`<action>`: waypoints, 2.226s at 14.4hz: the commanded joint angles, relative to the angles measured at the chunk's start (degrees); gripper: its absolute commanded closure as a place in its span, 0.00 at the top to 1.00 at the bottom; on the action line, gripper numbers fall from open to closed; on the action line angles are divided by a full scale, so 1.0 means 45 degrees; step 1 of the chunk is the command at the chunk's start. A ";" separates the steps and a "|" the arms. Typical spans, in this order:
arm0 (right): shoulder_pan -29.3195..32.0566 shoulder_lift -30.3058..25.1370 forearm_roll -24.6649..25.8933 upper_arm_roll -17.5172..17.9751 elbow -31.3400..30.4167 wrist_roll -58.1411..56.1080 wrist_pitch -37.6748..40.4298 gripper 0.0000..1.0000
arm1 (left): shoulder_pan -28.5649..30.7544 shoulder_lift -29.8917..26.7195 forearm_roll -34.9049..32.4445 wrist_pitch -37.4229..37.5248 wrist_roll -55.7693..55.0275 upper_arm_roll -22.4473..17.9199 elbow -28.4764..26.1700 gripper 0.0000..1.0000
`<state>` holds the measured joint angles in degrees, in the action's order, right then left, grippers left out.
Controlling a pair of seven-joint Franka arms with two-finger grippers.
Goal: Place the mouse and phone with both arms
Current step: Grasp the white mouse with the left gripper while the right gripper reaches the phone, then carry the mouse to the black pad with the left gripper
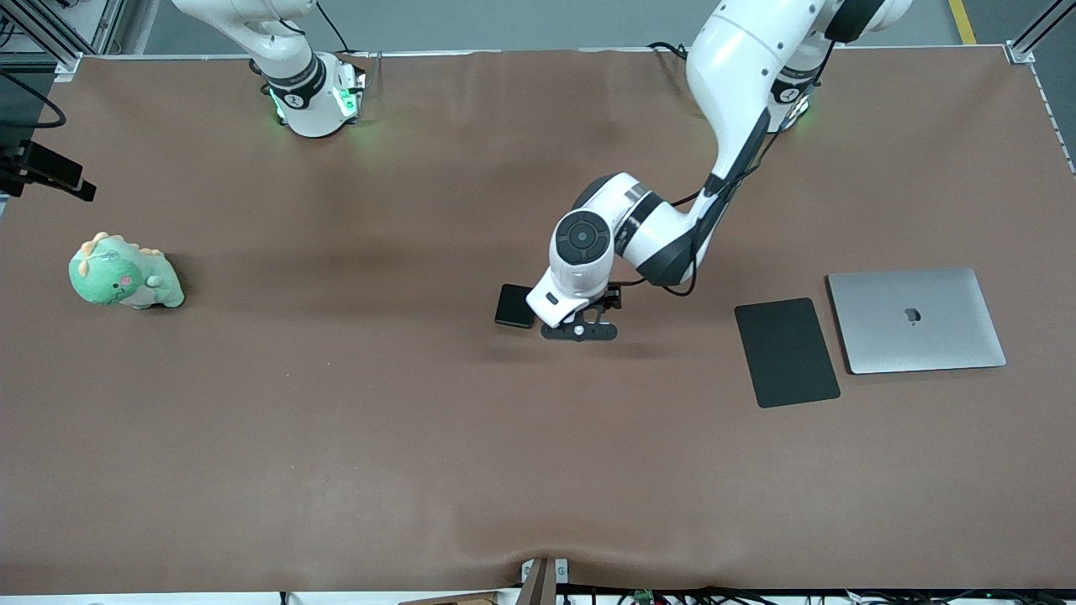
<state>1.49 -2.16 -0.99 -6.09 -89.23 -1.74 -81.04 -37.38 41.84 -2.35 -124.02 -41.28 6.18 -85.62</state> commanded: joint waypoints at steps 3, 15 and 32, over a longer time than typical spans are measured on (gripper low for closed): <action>0.0178 0.0635 -0.0033 0.0084 0.0278 -0.0159 0.0139 1.00 | -0.0657 0.1014 0.0113 -0.1131 -0.0885 -0.0105 0.0218 1.00; -0.1012 0.2237 -0.0305 0.0182 0.0298 0.0016 -0.0582 1.00 | -0.1028 0.0820 0.0055 -0.0743 -0.1296 -0.0105 -0.0446 0.00; -0.4566 0.4170 -0.2162 0.0202 0.0181 0.3473 -0.3220 1.00 | 0.5942 -0.2344 -0.3305 -0.0852 0.0793 -0.0222 -0.4309 0.00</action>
<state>-17.38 15.45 -9.41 -4.71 -89.20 12.52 -94.85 -12.03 33.92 -15.75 -122.41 -37.15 4.43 -98.11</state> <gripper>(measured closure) 0.000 0.392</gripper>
